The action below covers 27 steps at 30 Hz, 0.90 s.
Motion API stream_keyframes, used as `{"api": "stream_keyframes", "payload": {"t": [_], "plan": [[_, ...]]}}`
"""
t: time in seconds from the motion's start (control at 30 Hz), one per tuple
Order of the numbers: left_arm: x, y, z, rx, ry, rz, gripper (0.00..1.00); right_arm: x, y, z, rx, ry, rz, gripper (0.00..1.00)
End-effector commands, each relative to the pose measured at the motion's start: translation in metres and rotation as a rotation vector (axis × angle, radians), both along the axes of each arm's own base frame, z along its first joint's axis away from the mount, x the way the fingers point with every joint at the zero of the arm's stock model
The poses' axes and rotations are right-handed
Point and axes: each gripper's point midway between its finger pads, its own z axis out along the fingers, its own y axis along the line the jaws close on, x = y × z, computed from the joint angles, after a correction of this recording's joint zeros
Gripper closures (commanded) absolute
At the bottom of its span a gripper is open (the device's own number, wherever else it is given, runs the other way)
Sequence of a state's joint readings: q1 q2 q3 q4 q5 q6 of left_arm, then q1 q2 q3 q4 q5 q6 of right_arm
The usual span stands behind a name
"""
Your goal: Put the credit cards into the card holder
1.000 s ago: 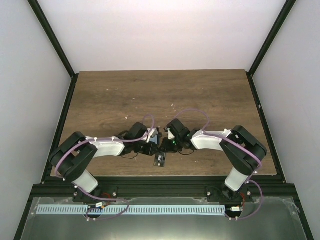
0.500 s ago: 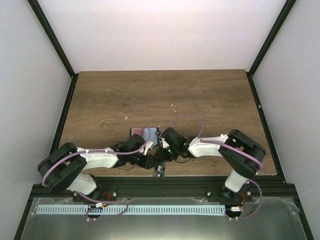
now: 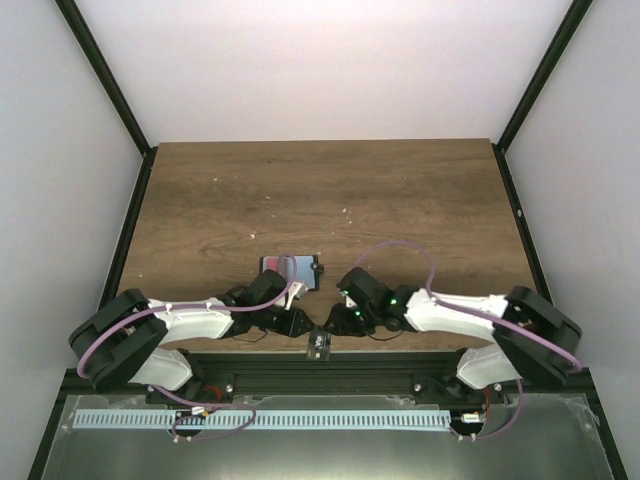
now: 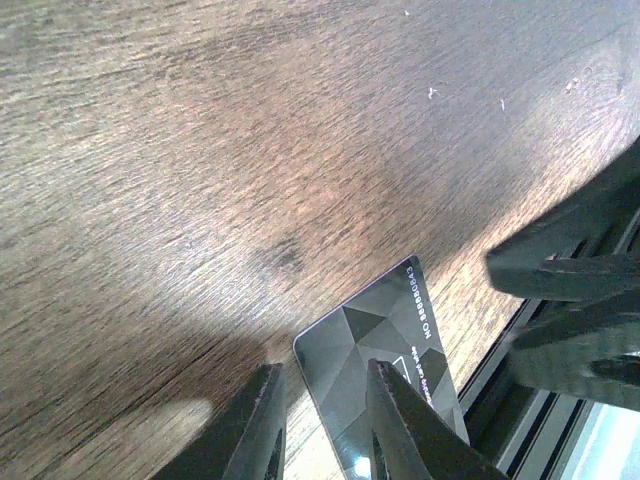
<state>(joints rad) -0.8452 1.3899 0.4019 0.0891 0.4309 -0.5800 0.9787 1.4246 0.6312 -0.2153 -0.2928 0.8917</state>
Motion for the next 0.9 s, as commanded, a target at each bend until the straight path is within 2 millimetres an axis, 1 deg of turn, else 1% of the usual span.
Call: {"api": "stream_keyframes", "payload": {"t": [0.0,0.1,0.2,0.33,0.4,0.5,0.63,0.77,0.87], "plan": [[0.007,0.001,0.001,0.009,-0.023,0.025,0.75,-0.023,-0.02,0.005,0.019,0.079,-0.069,0.63],[0.005,0.002,0.001,0.008,-0.021,0.02,0.75,-0.043,-0.023,0.008,0.061,0.133,-0.078,0.58],[0.003,0.002,0.001,0.007,-0.017,0.014,0.75,-0.06,-0.019,0.007,0.098,0.176,-0.072,0.53],[0.002,0.002,0.002,0.006,-0.019,0.012,0.75,-0.07,-0.014,-0.001,0.115,0.206,-0.078,0.5],[0.001,0.003,0.001,0.006,-0.018,0.013,0.75,-0.07,-0.011,-0.003,0.127,0.206,-0.093,0.49],[-0.001,0.004,0.001,0.009,-0.017,0.015,0.75,-0.065,-0.01,-0.009,0.129,0.195,-0.125,0.49],[-0.003,0.005,0.0,0.012,-0.015,0.011,0.75,-0.06,-0.002,-0.014,0.163,0.193,-0.144,0.49],[-0.003,0.006,0.0,0.016,-0.013,0.01,0.75,-0.06,0.006,-0.02,0.18,0.201,-0.145,0.49],[-0.004,0.007,0.001,0.018,-0.016,0.008,0.75,-0.059,0.009,-0.025,0.188,0.202,-0.154,0.52]]}}
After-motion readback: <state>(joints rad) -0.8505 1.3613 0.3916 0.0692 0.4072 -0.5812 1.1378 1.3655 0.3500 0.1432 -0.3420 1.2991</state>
